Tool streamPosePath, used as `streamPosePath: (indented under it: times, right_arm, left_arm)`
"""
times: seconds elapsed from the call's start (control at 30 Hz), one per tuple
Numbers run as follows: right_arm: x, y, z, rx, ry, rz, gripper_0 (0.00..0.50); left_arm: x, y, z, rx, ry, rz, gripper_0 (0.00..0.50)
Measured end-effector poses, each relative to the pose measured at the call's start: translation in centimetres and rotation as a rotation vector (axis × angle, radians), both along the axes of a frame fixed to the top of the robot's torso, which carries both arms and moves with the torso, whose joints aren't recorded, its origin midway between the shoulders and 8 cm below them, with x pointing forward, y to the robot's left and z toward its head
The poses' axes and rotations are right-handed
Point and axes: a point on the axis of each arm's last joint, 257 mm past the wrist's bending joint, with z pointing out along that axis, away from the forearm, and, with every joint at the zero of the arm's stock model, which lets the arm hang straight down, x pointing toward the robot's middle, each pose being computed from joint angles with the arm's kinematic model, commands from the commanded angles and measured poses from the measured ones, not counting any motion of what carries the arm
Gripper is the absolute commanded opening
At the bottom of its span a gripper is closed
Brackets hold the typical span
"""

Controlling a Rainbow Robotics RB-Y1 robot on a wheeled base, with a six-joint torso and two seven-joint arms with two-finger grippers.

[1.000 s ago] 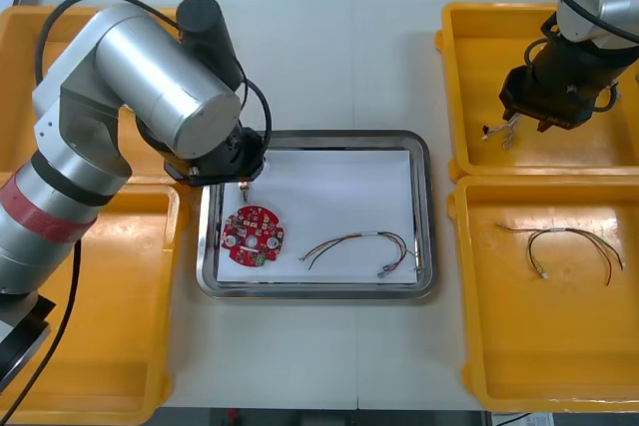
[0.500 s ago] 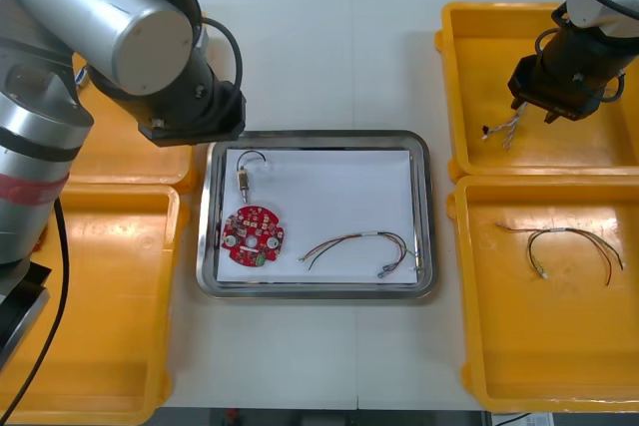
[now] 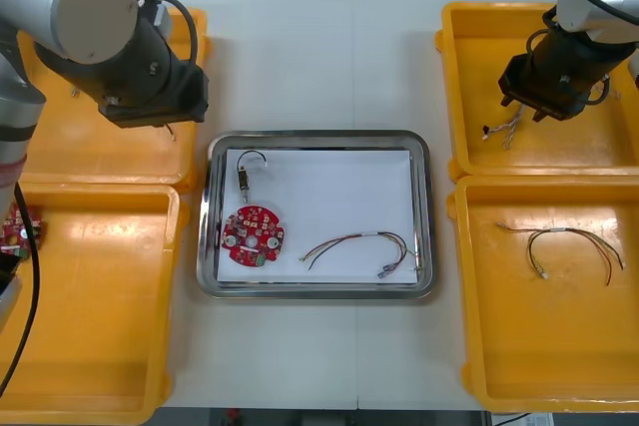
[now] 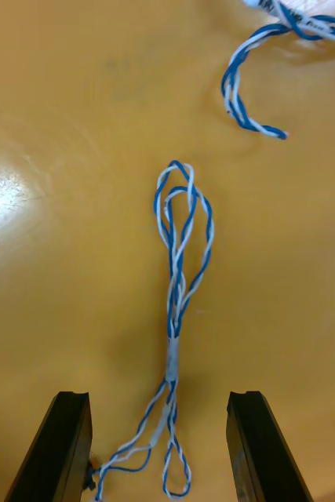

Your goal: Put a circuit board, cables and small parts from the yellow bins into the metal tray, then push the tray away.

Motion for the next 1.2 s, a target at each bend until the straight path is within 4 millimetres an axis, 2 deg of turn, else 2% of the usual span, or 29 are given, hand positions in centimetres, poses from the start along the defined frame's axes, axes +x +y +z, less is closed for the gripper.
streamPosePath:
  times: [0.27, 0.47, 0.57, 0.7, 0.9, 1.03, 1.2]
  right_arm:
    - [0.1, 0.0, -1.0, 0.009, 0.004, -0.011, 0.5]
    - [0.1, 0.0, -1.1, 0.01, 0.003, -0.012, 0.5]
    - [0.4, 0.0, -0.9, 0.01, -0.011, -0.012, 0.5]
    - [0.8, 0.0, -0.8, 0.011, -0.028, -0.011, 0.5]
    - [0.8, 0.2, -0.8, 0.013, -0.029, -0.008, 0.5]
    - [0.8, 0.3, -0.9, 0.014, -0.028, -0.007, 0.5]
    - [1.0, 0.3, -0.9, 0.015, -0.037, -0.007, 0.5]
  left_arm:
    - [0.9, 4.5, 0.2, 0.127, 0.019, -0.163, 0.5]
    - [1.4, 7.7, -0.2, 0.132, 0.045, -0.121, 0.5]
    - [1.4, 9.0, -0.5, 0.125, 0.064, -0.091, 0.5]
    - [1.5, 10.2, 0.0, 0.118, 0.059, -0.083, 0.5]
    - [1.1, 12.0, 1.4, 0.109, 0.02, -0.211, 0.5]
    - [0.3, 15.0, 1.6, 0.141, 0.005, -0.258, 0.5]
    - [-0.9, 18.7, 1.3, 0.177, 0.024, -0.213, 0.5]
